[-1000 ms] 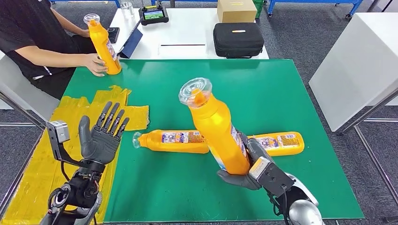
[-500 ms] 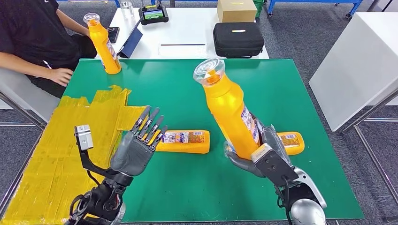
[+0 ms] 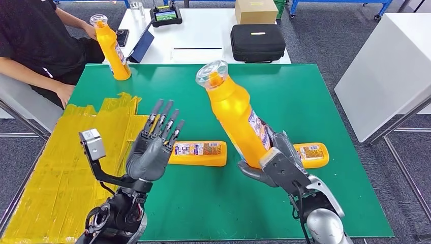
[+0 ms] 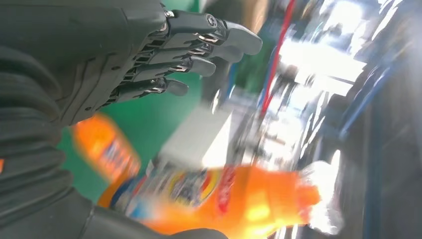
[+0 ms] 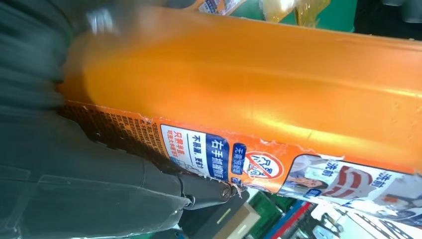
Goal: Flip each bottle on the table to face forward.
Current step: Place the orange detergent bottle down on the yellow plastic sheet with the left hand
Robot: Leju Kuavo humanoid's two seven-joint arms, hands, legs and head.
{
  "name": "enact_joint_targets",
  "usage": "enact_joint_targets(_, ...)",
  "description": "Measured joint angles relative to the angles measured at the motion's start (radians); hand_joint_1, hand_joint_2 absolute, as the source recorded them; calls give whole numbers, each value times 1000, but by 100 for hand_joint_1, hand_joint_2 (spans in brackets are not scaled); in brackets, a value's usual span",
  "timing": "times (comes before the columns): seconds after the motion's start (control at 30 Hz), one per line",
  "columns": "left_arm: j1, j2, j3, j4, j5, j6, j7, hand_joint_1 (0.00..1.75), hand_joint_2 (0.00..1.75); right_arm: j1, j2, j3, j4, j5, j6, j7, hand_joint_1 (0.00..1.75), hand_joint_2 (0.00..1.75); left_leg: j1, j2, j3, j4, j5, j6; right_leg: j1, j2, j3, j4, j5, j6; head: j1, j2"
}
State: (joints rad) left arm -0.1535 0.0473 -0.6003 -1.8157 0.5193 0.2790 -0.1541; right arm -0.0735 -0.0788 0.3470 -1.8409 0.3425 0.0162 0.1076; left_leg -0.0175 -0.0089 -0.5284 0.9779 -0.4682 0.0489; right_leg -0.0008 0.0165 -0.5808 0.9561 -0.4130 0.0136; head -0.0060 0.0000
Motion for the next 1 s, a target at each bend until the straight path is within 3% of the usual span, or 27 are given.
enact_joint_targets(0.3,-41,3,23,16,-84,79,-12,0,175,-94,44,78,109,5,17,37,175,175,0,-2,0,0,1,0,0,-3,0,1,0,0,0,0)
enact_joint_targets(0.67,-107,-13,20,38,-98,91,78,0,175,-271,137,213,234,146,31,89,175,175,0,-2,0,0,2,0,0,-2,-1,1,0,0,0,0)
enact_joint_targets(1.0,-115,-13,14,44,-84,86,93,0,175,-290,149,232,248,158,29,91,175,175,0,-2,0,0,2,0,0,-3,-1,2,0,0,0,0)
